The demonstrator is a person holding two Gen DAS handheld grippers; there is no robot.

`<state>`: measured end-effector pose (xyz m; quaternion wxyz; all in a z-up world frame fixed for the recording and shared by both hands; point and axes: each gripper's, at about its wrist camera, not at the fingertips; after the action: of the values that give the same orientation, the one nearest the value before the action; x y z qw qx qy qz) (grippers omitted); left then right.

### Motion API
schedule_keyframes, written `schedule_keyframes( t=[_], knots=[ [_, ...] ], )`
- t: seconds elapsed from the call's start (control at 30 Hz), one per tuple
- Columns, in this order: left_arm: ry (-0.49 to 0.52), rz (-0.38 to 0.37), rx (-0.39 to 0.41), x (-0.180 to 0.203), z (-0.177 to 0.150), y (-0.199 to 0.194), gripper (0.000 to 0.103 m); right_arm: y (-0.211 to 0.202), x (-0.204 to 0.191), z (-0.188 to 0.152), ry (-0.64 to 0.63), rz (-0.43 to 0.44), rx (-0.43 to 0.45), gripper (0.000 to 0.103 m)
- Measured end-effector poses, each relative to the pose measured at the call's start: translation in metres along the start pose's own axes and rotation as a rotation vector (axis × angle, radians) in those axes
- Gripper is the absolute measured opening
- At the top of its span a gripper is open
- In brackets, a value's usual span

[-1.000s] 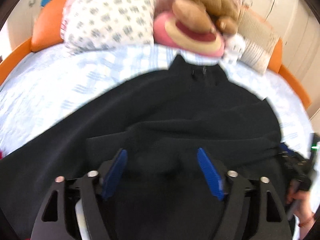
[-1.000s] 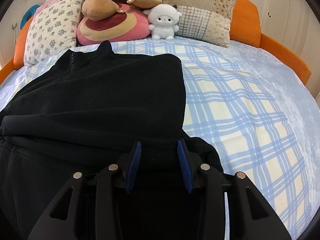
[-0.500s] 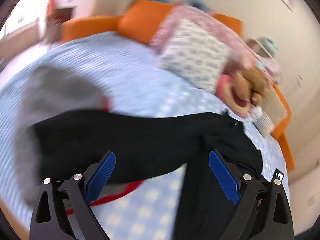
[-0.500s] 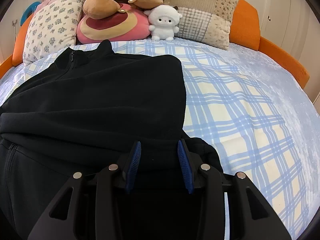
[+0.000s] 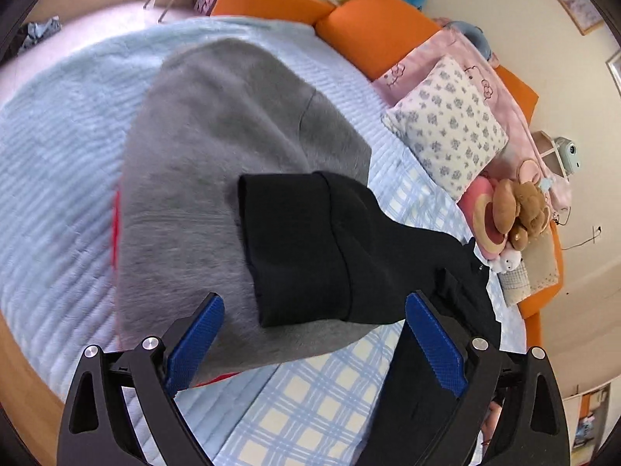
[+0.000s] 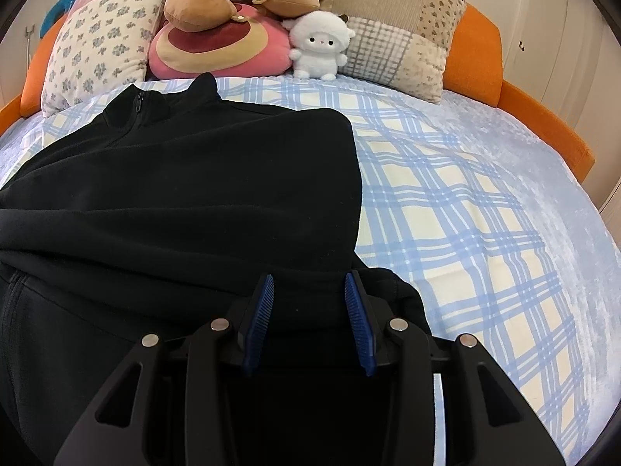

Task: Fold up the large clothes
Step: 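Move the left tool to the other sleeve cuff by the grey garment and grasp it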

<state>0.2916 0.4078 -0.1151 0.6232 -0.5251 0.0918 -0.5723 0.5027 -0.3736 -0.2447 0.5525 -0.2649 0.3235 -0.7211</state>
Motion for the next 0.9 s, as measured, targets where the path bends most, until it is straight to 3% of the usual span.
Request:
schedule_keyframes(
  t=[0.2, 0.5, 0.53, 0.6, 0.8, 0.87, 0.9],
  knots=[
    [-0.062, -0.084, -0.005, -0.002, 0.006, 0.021, 0.096, 0.0, 0.0, 0.0, 0.004, 0.004, -0.002, 0.039],
    [-0.099, -0.142, 0.044, -0.008, 0.007, 0.027, 0.096, -0.001, -0.002, 0.0, -0.01, -0.011, -0.001, 0.039],
    [-0.099, -0.142, 0.047, -0.008, 0.007, 0.026, 0.095, -0.001, -0.003, 0.0, -0.017, -0.019, 0.0, 0.039],
    [-0.1, -0.14, 0.047, -0.008, 0.007, 0.025, 0.078, -0.002, -0.007, -0.001, -0.033, -0.037, 0.002, 0.039],
    [-0.128, -0.174, 0.025, -0.027, 0.006, 0.024, 0.052, -0.006, -0.007, 0.004, -0.032, -0.042, -0.012, 0.039],
    [-0.148, -0.199, 0.005, -0.034, 0.003, 0.021, 0.055, -0.009, 0.0, 0.006, 0.019, -0.002, -0.035, 0.039],
    [-0.157, -0.202, -0.004, -0.036, 0.001, 0.019, 0.065, -0.009, 0.004, 0.006, 0.041, 0.018, -0.048, 0.039]
  ],
)
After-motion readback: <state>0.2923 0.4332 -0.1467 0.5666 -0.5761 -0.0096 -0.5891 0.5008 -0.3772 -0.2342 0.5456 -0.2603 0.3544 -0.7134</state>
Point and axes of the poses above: each gripper's, at about its wrist camera, not at the fingertips, and y roughly the way its jaws point, x to its right, z to its top, and after that the axes turned 7 degrees about y, right-handed
